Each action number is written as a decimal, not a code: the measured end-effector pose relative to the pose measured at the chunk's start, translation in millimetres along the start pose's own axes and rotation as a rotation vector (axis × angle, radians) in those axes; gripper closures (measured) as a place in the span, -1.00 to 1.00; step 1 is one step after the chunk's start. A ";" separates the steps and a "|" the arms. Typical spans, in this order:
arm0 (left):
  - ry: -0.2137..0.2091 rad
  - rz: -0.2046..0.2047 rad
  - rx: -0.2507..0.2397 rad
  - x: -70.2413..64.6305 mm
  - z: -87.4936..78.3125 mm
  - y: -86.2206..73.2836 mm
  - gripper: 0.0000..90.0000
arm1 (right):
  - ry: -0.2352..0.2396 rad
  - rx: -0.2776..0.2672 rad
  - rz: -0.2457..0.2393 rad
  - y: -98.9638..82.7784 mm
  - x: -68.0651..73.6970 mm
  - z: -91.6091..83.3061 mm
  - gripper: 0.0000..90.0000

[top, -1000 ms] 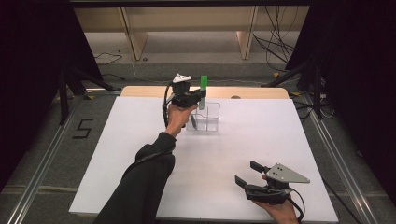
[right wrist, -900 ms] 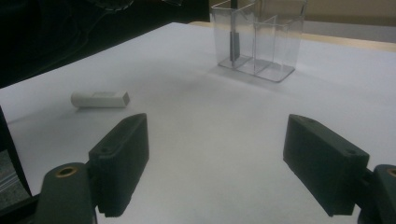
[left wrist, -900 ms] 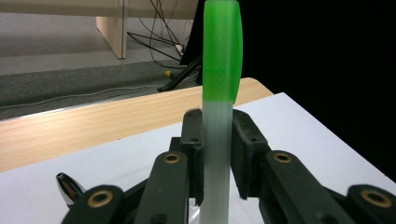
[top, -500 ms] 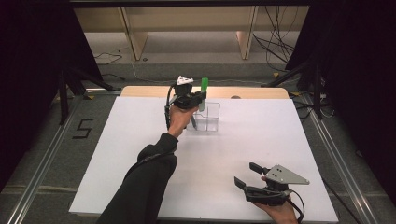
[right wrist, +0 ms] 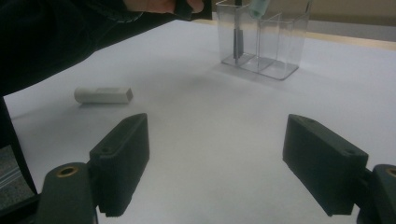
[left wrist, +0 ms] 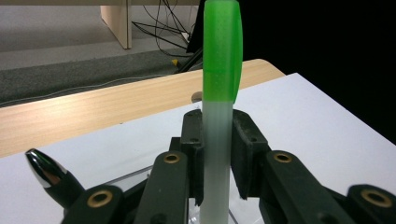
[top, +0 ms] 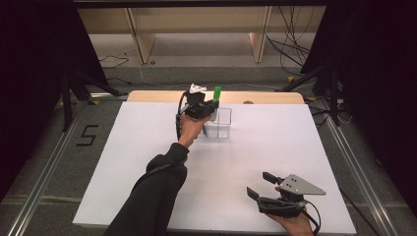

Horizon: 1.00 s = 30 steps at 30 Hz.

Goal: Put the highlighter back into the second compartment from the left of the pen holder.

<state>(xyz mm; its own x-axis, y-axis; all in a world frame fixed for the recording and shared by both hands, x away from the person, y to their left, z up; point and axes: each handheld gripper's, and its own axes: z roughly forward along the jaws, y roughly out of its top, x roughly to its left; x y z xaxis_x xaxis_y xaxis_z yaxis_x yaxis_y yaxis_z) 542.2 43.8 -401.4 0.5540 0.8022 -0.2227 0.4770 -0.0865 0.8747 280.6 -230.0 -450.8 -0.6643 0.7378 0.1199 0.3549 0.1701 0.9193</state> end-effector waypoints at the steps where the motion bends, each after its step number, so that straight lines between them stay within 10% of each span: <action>1: 0.000 0.000 0.000 0.0 0.0 0.0 0.70 | -0.001 -0.001 -0.001 -0.1 0.0 -0.1 -0.47; 30: -0.002 -0.007 0.054 1.6 -0.5 -7.1 0.68 | -0.001 0.005 -0.011 -1.6 0.8 0.3 -0.46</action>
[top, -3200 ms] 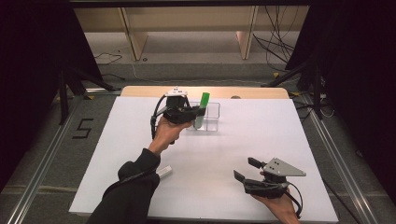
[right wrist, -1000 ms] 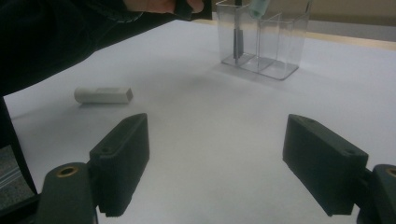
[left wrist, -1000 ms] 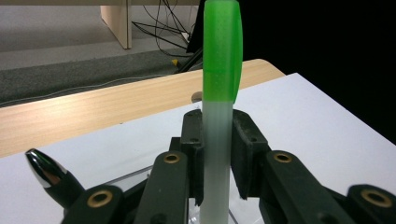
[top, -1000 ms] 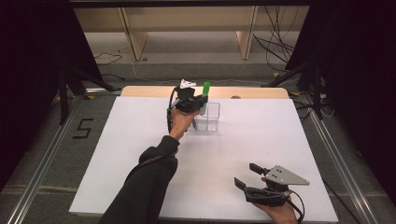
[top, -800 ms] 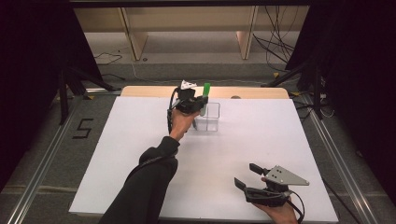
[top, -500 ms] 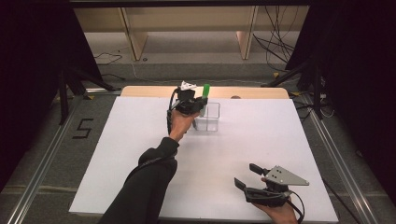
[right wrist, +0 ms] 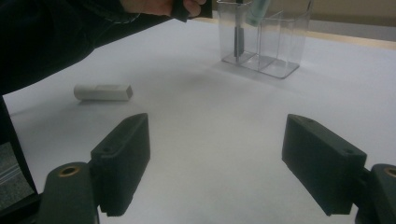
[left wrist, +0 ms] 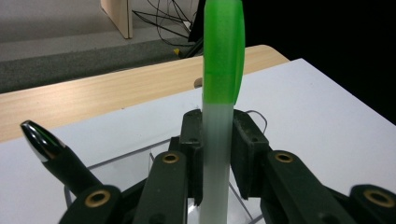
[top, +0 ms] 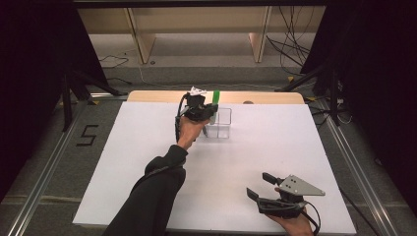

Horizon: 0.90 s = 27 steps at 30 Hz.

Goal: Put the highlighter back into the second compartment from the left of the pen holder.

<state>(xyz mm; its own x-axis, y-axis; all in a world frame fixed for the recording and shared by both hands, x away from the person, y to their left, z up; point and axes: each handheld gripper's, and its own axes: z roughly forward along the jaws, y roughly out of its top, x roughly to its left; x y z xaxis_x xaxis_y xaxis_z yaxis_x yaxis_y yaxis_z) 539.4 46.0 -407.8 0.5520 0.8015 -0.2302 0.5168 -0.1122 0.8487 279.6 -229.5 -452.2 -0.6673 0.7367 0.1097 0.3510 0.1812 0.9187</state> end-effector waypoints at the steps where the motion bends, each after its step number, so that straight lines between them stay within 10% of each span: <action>1: 0.000 0.000 0.000 0.0 0.0 0.0 0.63 | 0.000 0.000 0.000 0.0 0.0 0.0 -0.46; 11: 0.007 0.001 0.051 -10.7 -21.4 4.3 0.03 | -0.003 -0.001 -0.001 -0.3 0.6 0.1 -0.46; 27: -0.130 0.047 0.140 -19.6 -72.6 -20.2 -0.33 | -0.009 0.000 -0.004 -1.1 1.4 -0.5 -0.46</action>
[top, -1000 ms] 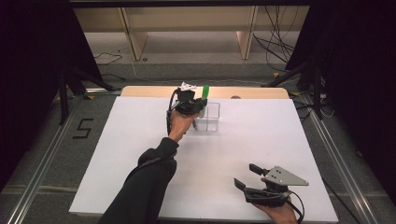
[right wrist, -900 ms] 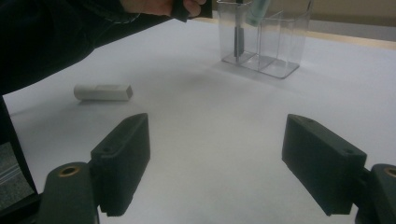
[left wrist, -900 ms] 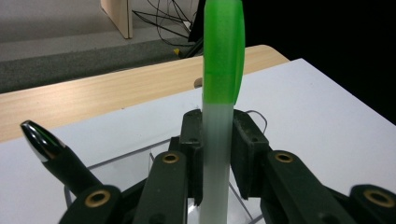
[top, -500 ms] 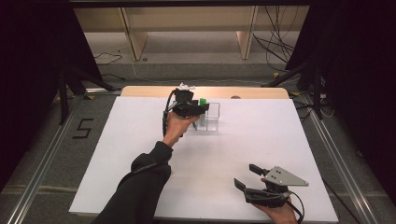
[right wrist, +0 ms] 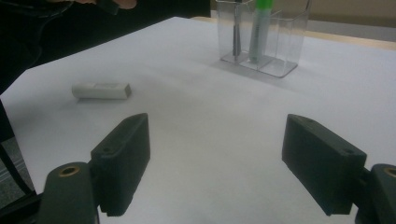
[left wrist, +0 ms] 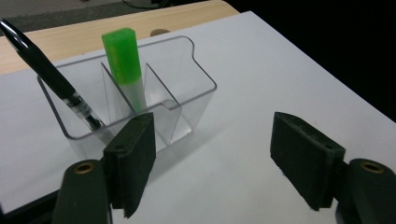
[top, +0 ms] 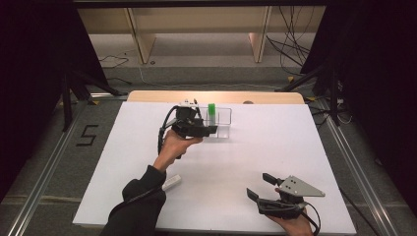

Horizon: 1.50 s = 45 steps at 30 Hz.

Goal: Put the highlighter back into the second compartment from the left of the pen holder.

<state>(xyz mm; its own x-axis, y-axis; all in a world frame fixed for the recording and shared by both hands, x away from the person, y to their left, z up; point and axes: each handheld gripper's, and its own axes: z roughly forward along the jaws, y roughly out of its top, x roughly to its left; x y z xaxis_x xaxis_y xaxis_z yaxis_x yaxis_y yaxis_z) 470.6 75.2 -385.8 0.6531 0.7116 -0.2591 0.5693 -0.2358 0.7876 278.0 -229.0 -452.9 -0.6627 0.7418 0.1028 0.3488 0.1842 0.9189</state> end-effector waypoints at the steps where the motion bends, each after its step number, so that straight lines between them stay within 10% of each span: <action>1: -0.008 0.013 -0.003 -3.1 -6.4 -5.8 -0.34 | 0.000 0.001 0.001 0.0 0.1 -0.1 -0.46; 14: -0.020 0.084 0.037 -15.4 -28.3 -23.0 -0.52 | 0.000 0.001 -0.004 -0.3 1.0 -0.8 -0.46; 45: 0.055 0.161 0.319 -7.7 -57.9 -84.1 -0.61 | 0.005 0.006 -0.003 -2.0 0.7 -2.1 -0.46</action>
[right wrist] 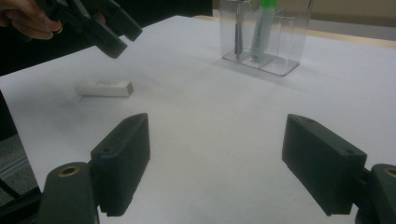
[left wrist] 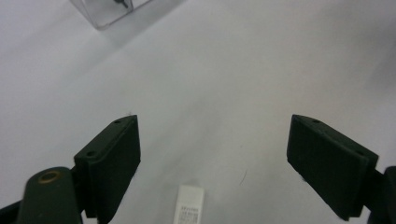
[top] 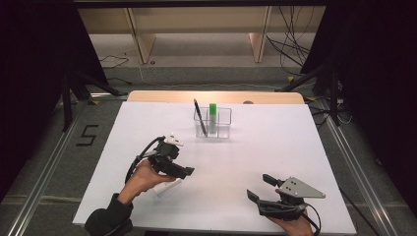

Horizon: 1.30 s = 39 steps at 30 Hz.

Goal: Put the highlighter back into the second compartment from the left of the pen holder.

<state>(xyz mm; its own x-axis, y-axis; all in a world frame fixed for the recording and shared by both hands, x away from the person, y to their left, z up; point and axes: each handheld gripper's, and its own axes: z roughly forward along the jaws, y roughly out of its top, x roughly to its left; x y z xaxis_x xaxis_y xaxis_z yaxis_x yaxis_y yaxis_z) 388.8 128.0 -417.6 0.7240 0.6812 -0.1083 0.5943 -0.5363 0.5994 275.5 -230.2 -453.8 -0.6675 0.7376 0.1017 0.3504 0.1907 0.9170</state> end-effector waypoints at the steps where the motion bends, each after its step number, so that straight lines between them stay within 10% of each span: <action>1: 0.000 0.000 0.000 0.0 0.0 0.0 -0.61 | 0.000 -0.001 0.001 -0.1 -0.4 0.1 -0.46; 39: 0.049 0.028 0.261 4.5 -2.8 -42.7 -0.57 | 0.009 0.010 -0.006 -1.6 0.3 3.4 -0.46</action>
<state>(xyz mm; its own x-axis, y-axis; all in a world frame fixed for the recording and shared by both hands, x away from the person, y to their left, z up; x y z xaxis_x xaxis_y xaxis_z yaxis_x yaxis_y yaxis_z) 365.7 155.4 -441.5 0.7275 0.6841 -0.0524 0.6490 -0.6614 0.3761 277.0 -228.0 -456.6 -0.6752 0.7309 0.1000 0.3529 0.2010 0.9138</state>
